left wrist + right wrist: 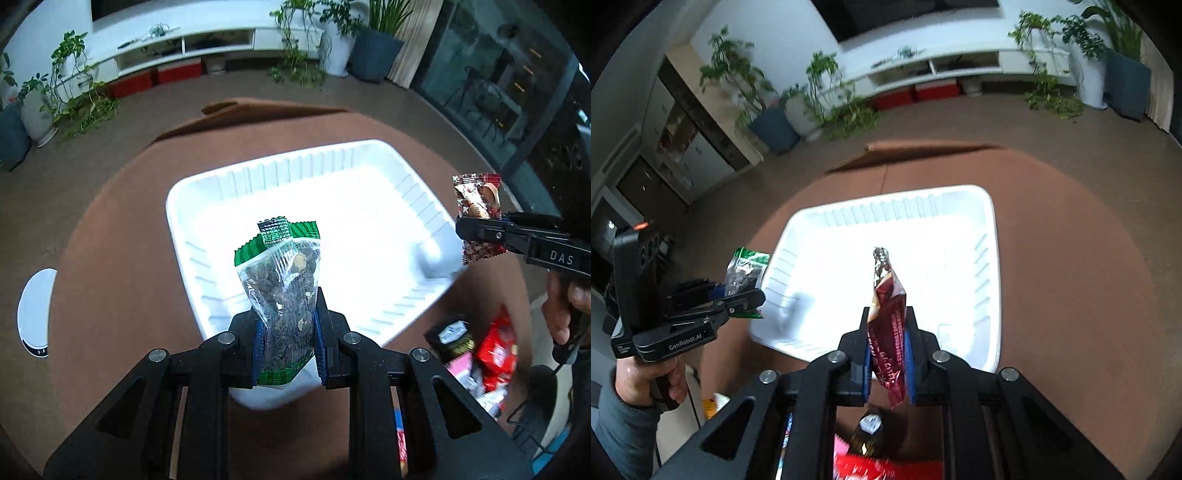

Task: Organize snacks
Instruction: 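Drop the nut bag into the white tray while the right gripper drops the chocolate packet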

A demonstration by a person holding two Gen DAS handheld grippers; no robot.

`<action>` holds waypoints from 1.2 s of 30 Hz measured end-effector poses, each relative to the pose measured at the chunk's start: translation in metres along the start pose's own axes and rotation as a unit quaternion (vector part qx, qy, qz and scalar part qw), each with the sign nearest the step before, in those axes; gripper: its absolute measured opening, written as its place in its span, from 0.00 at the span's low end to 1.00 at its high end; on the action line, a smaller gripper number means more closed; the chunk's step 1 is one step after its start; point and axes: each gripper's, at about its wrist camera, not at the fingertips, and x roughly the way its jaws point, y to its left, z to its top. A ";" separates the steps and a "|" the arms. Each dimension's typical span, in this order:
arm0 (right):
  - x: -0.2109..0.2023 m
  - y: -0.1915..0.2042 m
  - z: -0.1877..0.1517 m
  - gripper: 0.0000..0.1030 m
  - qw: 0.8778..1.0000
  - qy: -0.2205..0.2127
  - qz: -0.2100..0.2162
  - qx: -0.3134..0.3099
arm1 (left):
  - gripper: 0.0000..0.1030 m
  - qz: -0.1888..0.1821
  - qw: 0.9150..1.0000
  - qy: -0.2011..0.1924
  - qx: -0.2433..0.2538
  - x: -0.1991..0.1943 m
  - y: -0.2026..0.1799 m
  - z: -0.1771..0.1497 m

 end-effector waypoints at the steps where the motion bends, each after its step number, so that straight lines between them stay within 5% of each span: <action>1: 0.010 -0.001 0.002 0.14 1.000 0.011 -0.002 -0.001 | 0.19 0.000 1.000 0.007 0.000 0.008 0.001 0.002; 18: 0.063 -0.023 -0.003 0.20 0.997 0.068 -0.028 0.010 | 0.23 0.015 0.999 0.037 0.010 0.064 -0.009 -0.009; 20: 0.061 -0.022 -0.004 0.38 0.997 0.066 -0.033 0.009 | 0.23 0.016 0.999 0.033 0.014 0.060 -0.010 -0.010; 24: 0.047 -0.025 -0.004 0.50 0.998 0.053 -0.031 0.016 | 0.24 0.025 0.999 0.015 0.019 0.045 -0.012 -0.009; 29: 0.005 -0.030 0.002 0.77 0.998 0.006 -0.030 0.046 | 0.32 0.042 0.998 -0.033 0.013 0.004 -0.010 -0.013; 32: -0.029 -0.028 0.004 0.97 0.997 -0.045 -0.018 0.054 | 0.75 0.060 0.997 -0.046 0.017 -0.008 -0.013 -0.014; 36: -0.053 -0.016 0.002 1.00 0.996 -0.071 -0.010 0.047 | 0.73 0.072 0.996 -0.046 0.037 -0.005 -0.025 -0.010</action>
